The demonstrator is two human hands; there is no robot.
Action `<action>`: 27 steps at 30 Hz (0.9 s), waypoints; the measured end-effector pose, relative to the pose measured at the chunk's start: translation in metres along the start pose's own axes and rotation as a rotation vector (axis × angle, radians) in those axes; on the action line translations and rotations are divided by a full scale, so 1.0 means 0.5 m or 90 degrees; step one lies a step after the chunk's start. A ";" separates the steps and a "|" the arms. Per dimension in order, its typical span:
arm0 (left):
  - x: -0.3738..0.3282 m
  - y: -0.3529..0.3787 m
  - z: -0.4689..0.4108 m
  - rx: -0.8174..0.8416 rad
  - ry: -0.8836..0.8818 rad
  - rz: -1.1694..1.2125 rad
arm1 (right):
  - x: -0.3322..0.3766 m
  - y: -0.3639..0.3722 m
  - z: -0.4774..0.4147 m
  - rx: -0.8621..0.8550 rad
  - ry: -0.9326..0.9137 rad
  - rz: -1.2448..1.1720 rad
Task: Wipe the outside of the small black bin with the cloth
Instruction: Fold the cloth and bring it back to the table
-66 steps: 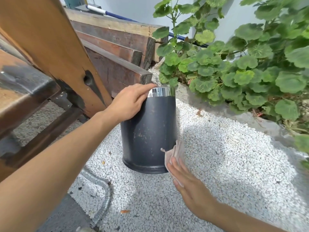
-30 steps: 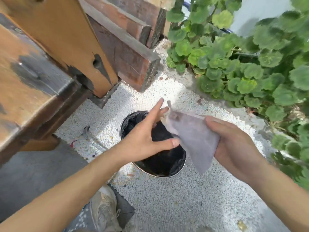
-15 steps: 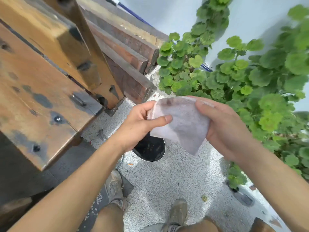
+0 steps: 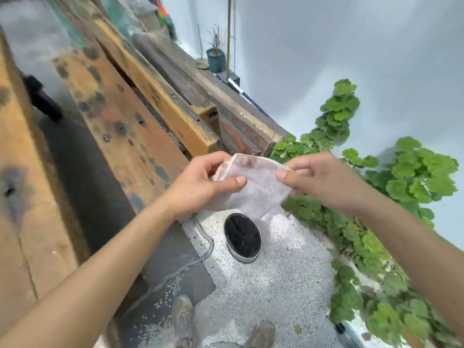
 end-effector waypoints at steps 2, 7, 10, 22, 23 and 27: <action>-0.007 -0.067 0.057 -0.023 -0.006 -0.030 | 0.060 0.056 -0.007 0.061 -0.018 0.044; 0.038 -0.241 0.226 -0.098 -0.038 -0.119 | 0.169 0.250 -0.037 0.169 -0.062 0.154; 0.093 -0.345 0.342 -0.139 -0.073 -0.188 | 0.215 0.411 -0.043 0.255 -0.097 0.203; 0.412 -0.650 0.710 -0.144 -0.293 -0.533 | 0.259 1.081 -0.069 0.436 -0.158 0.399; 0.434 -0.663 0.723 -0.145 -0.294 -0.562 | 0.257 1.119 -0.072 0.427 -0.170 0.418; 0.529 -0.671 0.783 -0.168 -0.329 -0.633 | 0.203 1.225 -0.064 0.400 -0.176 0.480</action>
Point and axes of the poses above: each hand's wrist, its own z-axis away from the middle knuckle, its own y-axis out of the palm, x = y × z, the point moved 9 cm from there along -z, towards the middle knuckle, and after that the axes turned 3 degrees about -x, right-handed, at the moved point
